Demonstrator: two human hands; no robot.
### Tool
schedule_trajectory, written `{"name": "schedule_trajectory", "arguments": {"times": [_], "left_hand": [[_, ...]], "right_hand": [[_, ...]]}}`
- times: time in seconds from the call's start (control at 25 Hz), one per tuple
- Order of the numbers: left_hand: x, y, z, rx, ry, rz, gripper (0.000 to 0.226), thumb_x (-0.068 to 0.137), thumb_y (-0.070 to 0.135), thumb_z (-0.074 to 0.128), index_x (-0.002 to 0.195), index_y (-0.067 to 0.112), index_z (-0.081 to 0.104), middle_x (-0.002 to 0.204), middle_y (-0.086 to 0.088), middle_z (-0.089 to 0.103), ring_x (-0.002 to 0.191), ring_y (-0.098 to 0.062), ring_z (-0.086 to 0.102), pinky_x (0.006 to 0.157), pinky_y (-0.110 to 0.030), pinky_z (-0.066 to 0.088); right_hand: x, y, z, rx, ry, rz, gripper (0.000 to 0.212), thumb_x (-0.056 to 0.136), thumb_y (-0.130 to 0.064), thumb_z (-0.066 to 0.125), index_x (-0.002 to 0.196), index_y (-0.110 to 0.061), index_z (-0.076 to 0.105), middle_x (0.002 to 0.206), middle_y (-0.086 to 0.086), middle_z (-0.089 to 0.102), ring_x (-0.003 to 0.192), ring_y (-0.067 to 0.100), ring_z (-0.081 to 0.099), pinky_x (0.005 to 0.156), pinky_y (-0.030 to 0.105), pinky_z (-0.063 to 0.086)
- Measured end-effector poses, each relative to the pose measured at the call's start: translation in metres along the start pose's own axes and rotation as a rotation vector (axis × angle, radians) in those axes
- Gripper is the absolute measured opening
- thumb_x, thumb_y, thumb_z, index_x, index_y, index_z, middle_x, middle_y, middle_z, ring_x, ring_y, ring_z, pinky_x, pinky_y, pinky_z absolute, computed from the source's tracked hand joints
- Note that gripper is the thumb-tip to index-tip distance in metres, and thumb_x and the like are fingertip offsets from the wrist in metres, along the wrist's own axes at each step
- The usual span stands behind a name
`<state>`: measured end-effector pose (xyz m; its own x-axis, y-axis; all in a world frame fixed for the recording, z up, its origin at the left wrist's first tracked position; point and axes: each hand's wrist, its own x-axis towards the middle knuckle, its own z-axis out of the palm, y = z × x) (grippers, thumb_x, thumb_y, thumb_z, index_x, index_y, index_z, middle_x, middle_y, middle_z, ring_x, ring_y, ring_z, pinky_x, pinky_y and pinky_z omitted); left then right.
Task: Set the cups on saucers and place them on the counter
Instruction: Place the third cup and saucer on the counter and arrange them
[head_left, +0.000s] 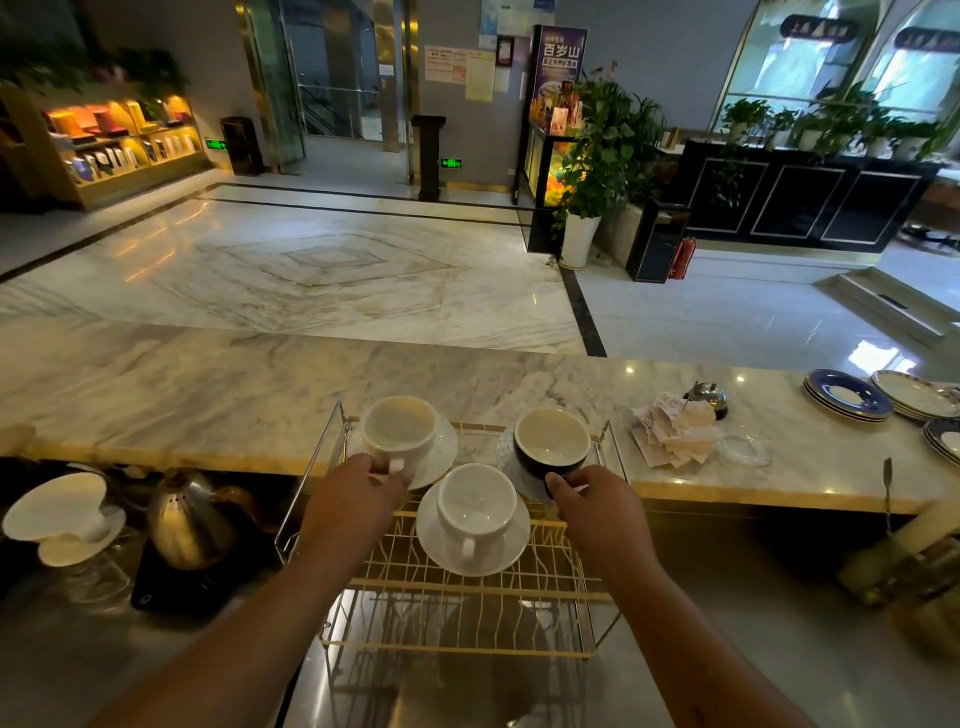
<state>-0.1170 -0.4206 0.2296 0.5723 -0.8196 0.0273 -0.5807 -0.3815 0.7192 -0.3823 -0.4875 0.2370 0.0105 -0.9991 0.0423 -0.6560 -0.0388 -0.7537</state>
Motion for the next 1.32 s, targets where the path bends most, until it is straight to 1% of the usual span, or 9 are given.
{"name": "schedule_trajectory", "arguments": {"times": [0.12, 0.2, 0.32, 0.44, 0.64, 0.8, 0.92, 1.04, 1.32], "left_hand": [[-0.015, -0.01, -0.001, 0.022, 0.059, 0.025, 0.029, 0.091, 0.061, 0.063, 0.081, 0.034, 0.056, 0.073, 0.012, 0.068, 0.064, -0.005, 0.064, 0.052, -0.025, 0.044], [-0.024, -0.017, 0.004, 0.124, -0.033, 0.073, 0.035, 0.093, 0.06, 0.058, 0.072, 0.033, 0.061, 0.064, 0.009, 0.069, 0.059, -0.005, 0.065, 0.054, -0.027, 0.05], [-0.031, -0.016, 0.012, 0.204, -0.215, 0.116, 0.037, 0.097, 0.056, 0.056, 0.076, 0.029, 0.07, 0.069, 0.006, 0.071, 0.065, -0.006, 0.067, 0.063, -0.03, 0.055], [-0.029, -0.01, 0.014, 0.256, -0.256, 0.132, 0.032, 0.098, 0.052, 0.057, 0.086, 0.027, 0.073, 0.076, 0.008, 0.072, 0.072, -0.008, 0.067, 0.07, -0.032, 0.057], [-0.028, -0.011, 0.014, 0.243, -0.294, 0.059, 0.03, 0.096, 0.047, 0.062, 0.076, 0.027, 0.07, 0.074, 0.005, 0.072, 0.07, -0.012, 0.067, 0.068, -0.033, 0.056], [-0.014, -0.014, 0.008, -0.072, -0.293, -0.221, 0.037, 0.098, 0.038, 0.058, 0.078, 0.013, 0.077, 0.067, -0.004, 0.077, 0.052, -0.018, 0.065, 0.057, -0.032, 0.053], [-0.001, -0.017, 0.001, -0.357, -0.273, -0.489, 0.031, 0.099, 0.034, 0.06, 0.086, 0.011, 0.076, 0.07, -0.008, 0.081, 0.049, -0.021, 0.059, 0.054, -0.032, 0.052], [0.01, -0.016, 0.003, -0.476, -0.266, -0.563, 0.029, 0.104, 0.031, 0.055, 0.098, 0.008, 0.072, 0.082, -0.012, 0.082, 0.048, -0.018, 0.054, 0.047, -0.028, 0.049], [0.02, -0.009, 0.01, -0.474, -0.282, -0.571, 0.025, 0.105, 0.021, 0.053, 0.104, 0.0, 0.066, 0.079, -0.015, 0.079, 0.047, -0.017, 0.051, 0.04, -0.023, 0.045]], "right_hand": [[-0.013, 0.009, 0.002, -0.038, 0.063, -0.029, 0.026, 0.093, -0.045, 0.064, 0.071, -0.032, 0.06, 0.059, -0.006, 0.065, 0.054, -0.005, 0.064, 0.043, 0.018, 0.046], [-0.021, 0.011, 0.009, -0.1, -0.11, -0.013, 0.034, 0.095, -0.042, 0.062, 0.066, -0.025, 0.064, 0.055, -0.001, 0.066, 0.046, 0.0, 0.061, 0.044, 0.02, 0.048], [-0.028, 0.005, 0.02, -0.155, -0.297, 0.048, 0.034, 0.096, -0.043, 0.06, 0.071, -0.022, 0.068, 0.065, 0.004, 0.072, 0.053, 0.008, 0.067, 0.051, 0.024, 0.054], [-0.027, 0.001, 0.028, -0.19, -0.358, 0.065, 0.03, 0.098, -0.04, 0.059, 0.078, -0.021, 0.07, 0.071, 0.004, 0.073, 0.059, 0.01, 0.068, 0.056, 0.024, 0.056], [-0.024, -0.002, 0.03, -0.206, -0.381, 0.111, 0.029, 0.099, -0.037, 0.058, 0.081, -0.018, 0.07, 0.072, 0.002, 0.073, 0.057, 0.008, 0.066, 0.052, 0.022, 0.051], [-0.018, 0.003, 0.018, 0.026, -0.389, 0.3, 0.025, 0.101, -0.027, 0.055, 0.088, -0.011, 0.069, 0.064, 0.003, 0.071, 0.036, 0.005, 0.057, 0.039, 0.021, 0.045], [-0.008, 0.008, 0.005, 0.261, -0.3, 0.536, 0.02, 0.102, -0.02, 0.054, 0.09, -0.009, 0.067, 0.072, 0.012, 0.077, 0.049, 0.017, 0.064, 0.049, 0.031, 0.055], [-0.002, 0.008, 0.003, 0.467, -0.255, 0.652, 0.02, 0.103, -0.021, 0.049, 0.096, -0.008, 0.063, 0.054, 0.007, 0.073, 0.045, 0.018, 0.062, 0.045, 0.031, 0.052], [0.004, 0.0, 0.009, 0.508, -0.255, 0.684, 0.02, 0.105, -0.019, 0.044, 0.1, -0.008, 0.06, 0.045, 0.005, 0.069, 0.045, 0.018, 0.063, 0.039, 0.026, 0.052]]}}
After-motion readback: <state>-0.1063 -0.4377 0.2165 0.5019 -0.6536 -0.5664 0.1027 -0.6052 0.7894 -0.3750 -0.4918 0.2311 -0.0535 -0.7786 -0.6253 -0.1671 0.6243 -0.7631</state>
